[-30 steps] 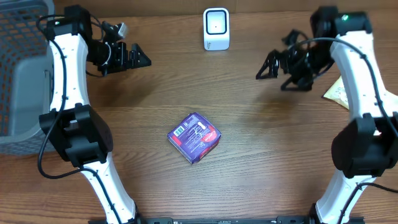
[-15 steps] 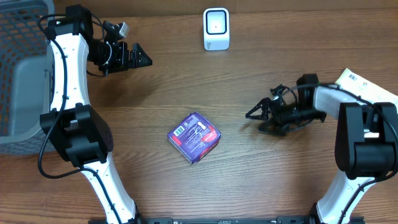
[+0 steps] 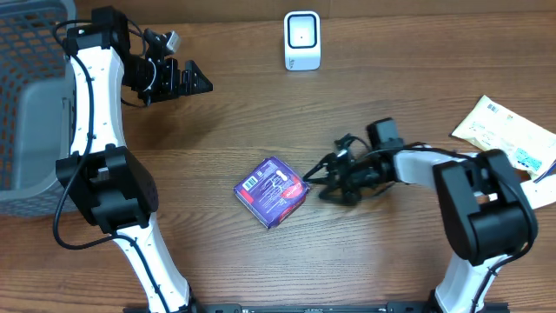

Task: Scan the item barcode
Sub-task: 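Move right gripper to the pink box's right side and grasp it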

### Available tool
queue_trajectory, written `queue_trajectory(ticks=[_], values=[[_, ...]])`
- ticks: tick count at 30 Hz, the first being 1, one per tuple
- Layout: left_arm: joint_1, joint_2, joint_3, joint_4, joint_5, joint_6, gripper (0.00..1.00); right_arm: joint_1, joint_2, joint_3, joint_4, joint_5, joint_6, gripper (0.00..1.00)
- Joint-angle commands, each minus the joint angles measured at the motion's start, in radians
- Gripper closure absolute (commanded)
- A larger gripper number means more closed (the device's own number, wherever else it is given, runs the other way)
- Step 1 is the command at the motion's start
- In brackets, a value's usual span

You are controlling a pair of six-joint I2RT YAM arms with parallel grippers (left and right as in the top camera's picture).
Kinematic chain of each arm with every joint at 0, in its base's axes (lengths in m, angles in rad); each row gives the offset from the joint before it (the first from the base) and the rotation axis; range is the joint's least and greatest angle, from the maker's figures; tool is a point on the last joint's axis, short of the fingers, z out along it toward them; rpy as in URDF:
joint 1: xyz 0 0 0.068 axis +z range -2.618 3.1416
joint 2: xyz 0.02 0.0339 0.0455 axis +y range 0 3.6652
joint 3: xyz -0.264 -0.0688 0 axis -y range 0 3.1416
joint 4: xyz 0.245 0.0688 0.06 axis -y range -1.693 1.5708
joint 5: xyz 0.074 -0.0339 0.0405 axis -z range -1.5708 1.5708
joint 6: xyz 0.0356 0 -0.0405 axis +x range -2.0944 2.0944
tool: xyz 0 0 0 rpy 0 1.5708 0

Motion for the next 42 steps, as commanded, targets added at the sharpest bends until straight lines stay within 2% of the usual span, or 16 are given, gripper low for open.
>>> queue_trajectory(ticks=[1, 7, 15, 17, 18, 21, 26, 32, 36, 42], values=[[-0.001, -0.016, 0.023, -0.001, 0.018, 0.011, 0.00, 0.041, 0.072, -0.008, -0.048, 0.277, 0.118, 0.00], [-0.001, -0.016, 0.023, -0.006, -0.026, 0.011, 0.00, 0.109, 0.072, -0.006, 0.015, 0.282, 0.260, 0.00], [-0.001, -0.016, 0.023, -0.013, -0.081, 0.011, 0.00, 0.176, 0.072, -0.003, 0.157, 0.409, 0.477, 0.00], [-0.001, -0.016, 0.023, -0.016, -0.088, 0.012, 0.00, 0.196, 0.072, -0.003, 0.175, 0.428, 0.501, 0.12], [0.000, -0.016, 0.023, -0.019, -0.089, 0.012, 0.00, 0.203, 0.072, -0.003, 0.192, 0.431, 0.511, 0.23], [0.000, -0.016, 0.023, -0.024, -0.091, 0.012, 0.00, 0.216, 0.072, -0.003, 0.198, 0.461, 0.524, 0.47], [0.000, -0.016, 0.023, -0.028, -0.108, 0.011, 0.00, 0.216, 0.072, -0.003, 0.195, 0.461, 0.513, 0.70], [0.000, -0.016, 0.023, -0.035, -0.113, 0.012, 0.00, 0.216, 0.048, -0.003, 0.208, 0.461, 0.443, 0.84], [0.000, -0.016, 0.023, -0.035, -0.113, 0.011, 0.00, 0.216, -0.038, -0.003, 0.190, 0.523, 0.379, 0.94], [0.000, -0.016, 0.023, -0.037, -0.113, 0.011, 0.00, 0.215, -0.243, -0.003, 0.091, 0.603, 0.328, 0.96]])
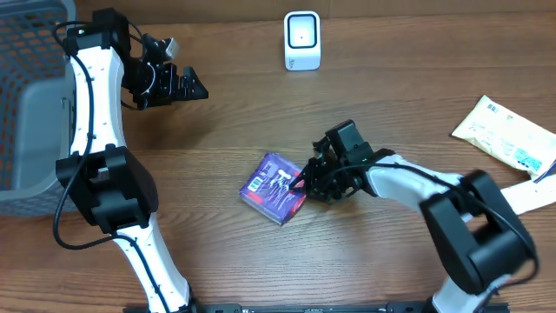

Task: Scan the item barcode
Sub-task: 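Move right gripper to the pink box's right side and grasp it, then raise the pink box in front of the white scanner with right gripper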

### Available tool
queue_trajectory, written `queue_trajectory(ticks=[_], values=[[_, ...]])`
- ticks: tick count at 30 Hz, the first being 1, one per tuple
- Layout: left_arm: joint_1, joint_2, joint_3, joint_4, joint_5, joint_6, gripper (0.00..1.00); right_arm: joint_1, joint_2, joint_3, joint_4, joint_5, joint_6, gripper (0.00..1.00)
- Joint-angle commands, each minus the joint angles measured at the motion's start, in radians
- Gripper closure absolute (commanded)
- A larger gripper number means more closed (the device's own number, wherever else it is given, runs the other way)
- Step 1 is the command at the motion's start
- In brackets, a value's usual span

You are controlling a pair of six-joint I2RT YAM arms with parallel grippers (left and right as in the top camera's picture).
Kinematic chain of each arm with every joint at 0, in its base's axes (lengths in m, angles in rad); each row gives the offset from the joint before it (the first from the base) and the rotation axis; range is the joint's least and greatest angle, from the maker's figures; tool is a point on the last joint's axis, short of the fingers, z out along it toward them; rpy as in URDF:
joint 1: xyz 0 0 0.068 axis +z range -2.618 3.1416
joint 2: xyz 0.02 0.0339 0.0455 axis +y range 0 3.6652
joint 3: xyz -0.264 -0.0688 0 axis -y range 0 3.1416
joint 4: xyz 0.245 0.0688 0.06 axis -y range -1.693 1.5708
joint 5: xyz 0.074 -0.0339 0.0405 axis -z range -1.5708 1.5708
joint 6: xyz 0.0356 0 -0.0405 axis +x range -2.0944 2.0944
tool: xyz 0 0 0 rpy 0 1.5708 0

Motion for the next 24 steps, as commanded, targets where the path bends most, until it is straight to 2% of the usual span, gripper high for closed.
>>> queue_trajectory(ticks=[1, 15, 24], values=[[0.000, -0.016, 0.023, -0.002, -0.006, 0.011, 0.00, -0.007, -0.135, -0.013, -0.011, 0.138, -0.058, 0.96], [0.000, -0.016, 0.023, -0.006, -0.006, 0.011, 0.00, -0.030, -0.561, -0.013, -0.010, 0.088, -0.018, 0.96], [0.000, -0.016, 0.023, -0.019, -0.006, 0.011, 0.00, -0.102, -0.749, -0.013, -0.027, -0.012, 0.184, 0.96]])
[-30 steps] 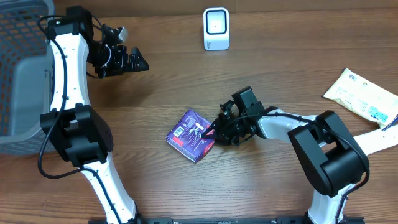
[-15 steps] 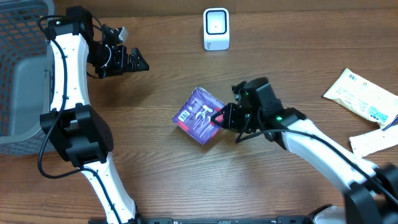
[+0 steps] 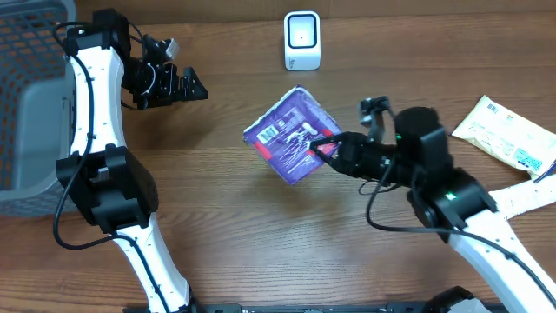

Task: Scan the item barcode
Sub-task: 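Raise the pink box in front of the white scanner with right gripper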

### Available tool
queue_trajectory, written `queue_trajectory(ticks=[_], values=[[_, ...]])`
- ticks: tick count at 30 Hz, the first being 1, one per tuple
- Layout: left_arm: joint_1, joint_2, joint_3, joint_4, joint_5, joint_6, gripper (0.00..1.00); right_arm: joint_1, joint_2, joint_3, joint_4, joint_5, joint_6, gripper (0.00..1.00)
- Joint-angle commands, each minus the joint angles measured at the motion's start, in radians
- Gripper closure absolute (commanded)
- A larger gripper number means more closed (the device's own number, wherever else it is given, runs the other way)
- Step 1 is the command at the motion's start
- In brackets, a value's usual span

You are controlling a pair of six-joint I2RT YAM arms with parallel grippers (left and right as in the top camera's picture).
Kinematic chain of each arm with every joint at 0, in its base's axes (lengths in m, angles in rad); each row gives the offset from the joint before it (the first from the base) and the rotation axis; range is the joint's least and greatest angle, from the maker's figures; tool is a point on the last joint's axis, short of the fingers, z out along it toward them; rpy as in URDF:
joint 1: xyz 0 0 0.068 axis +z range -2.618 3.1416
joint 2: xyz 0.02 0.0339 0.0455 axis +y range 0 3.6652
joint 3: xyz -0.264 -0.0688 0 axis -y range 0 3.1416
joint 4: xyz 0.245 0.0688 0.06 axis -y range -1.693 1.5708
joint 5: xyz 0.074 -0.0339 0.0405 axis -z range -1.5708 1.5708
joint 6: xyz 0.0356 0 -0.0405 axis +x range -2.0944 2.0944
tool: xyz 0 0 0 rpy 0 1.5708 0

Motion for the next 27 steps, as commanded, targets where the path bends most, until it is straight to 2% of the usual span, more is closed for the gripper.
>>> queue_trajectory(ticks=[1, 9, 23, 26, 27], values=[[0.000, -0.016, 0.023, -0.014, -0.005, 0.011, 0.00, -0.030, -0.084, -0.002, 0.003, -0.071, 0.104, 0.96], [0.000, -0.016, 0.023, -0.016, -0.007, 0.011, 0.00, -0.037, -0.151, -0.002, -0.008, -0.090, 0.222, 0.96], [0.000, -0.016, 0.023, -0.015, -0.032, 0.011, 0.00, -0.037, -0.151, -0.002, 0.031, -0.077, 0.269, 0.96], [0.000, -0.016, 0.023, -0.015, -0.032, 0.011, 0.00, -0.037, -0.151, -0.002, 0.069, -0.050, 0.232, 0.96], [0.000, -0.016, 0.023, -0.015, -0.032, 0.011, 0.00, -0.037, -0.151, -0.002, 0.080, -0.012, 0.137, 0.96]])
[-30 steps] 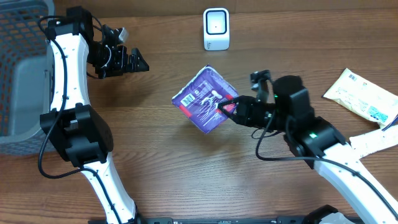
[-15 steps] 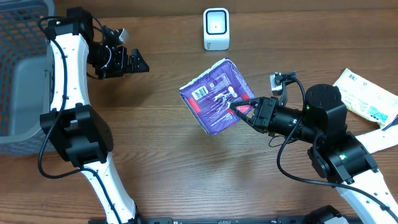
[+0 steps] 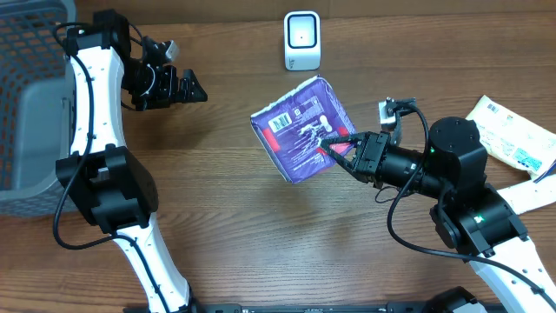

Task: Scan the item barcode
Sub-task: 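Raise the pink box in front of the white scanner with right gripper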

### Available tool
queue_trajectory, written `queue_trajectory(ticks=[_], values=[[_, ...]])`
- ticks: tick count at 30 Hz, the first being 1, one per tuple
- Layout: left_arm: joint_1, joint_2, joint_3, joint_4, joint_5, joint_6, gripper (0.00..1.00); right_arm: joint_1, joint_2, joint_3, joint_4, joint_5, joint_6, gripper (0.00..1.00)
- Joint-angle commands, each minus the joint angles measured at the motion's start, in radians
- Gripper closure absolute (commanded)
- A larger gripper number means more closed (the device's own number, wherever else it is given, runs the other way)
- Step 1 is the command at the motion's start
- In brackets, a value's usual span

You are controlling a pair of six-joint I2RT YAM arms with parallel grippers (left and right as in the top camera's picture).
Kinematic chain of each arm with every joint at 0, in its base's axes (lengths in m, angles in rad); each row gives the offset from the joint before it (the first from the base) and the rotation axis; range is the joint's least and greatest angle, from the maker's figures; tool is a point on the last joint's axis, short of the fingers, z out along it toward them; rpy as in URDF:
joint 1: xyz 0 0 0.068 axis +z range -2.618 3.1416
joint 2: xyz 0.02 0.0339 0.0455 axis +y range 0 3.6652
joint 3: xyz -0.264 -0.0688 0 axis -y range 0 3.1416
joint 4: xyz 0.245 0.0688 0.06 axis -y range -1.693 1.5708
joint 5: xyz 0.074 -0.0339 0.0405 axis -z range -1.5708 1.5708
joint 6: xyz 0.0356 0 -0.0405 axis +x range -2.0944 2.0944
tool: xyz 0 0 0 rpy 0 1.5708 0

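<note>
A purple box [image 3: 301, 128] with a white barcode label near its left corner hangs in the air over the table's middle, tilted, its printed face up toward the overhead camera. My right gripper [image 3: 335, 146] is shut on its right edge. The white scanner [image 3: 301, 40] stands at the far edge of the table, just beyond the box. My left gripper [image 3: 193, 87] hovers at the far left, away from the box; whether it is open or shut does not show.
A grey mesh basket [image 3: 26, 104] sits at the left edge. A yellowish packet [image 3: 506, 130] with a barcode lies at the right edge, beside a white strip.
My right gripper has carried the purple box slightly to the right and higher, so it looks larger and its top corner is nearer the scanner. The left arm has barely moved.
The purple box lay flat on the table with my right gripper just to its right. Then the gripper was at the box's right edge. Later the box hung lifted and tilted in the gripper, and now it sits higher, close in front of the scanner.
</note>
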Motion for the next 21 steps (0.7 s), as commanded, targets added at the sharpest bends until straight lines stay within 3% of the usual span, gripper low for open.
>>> queue_trajectory(ticks=[1, 5, 9, 13, 21], values=[[0.000, -0.016, 0.023, -0.002, -0.006, 0.011, 0.00, -0.003, -0.018, -0.002, 0.030, 0.074, -0.136, 0.96], [0.000, -0.016, 0.023, -0.002, -0.006, 0.011, 0.00, -0.001, 0.005, -0.002, 0.016, 0.400, -0.502, 0.96], [0.000, -0.016, 0.023, -0.002, -0.006, 0.011, 0.00, -0.001, 0.085, -0.002, 0.130, 0.724, -0.711, 0.96], [0.000, -0.016, 0.023, -0.002, -0.006, 0.011, 0.00, -0.001, 0.237, -0.002, 0.383, 0.872, -0.956, 0.96], [0.000, -0.016, 0.023, -0.002, -0.006, 0.011, 0.00, -0.001, 0.600, 0.000, 1.001, 0.985, -1.404, 0.96]])
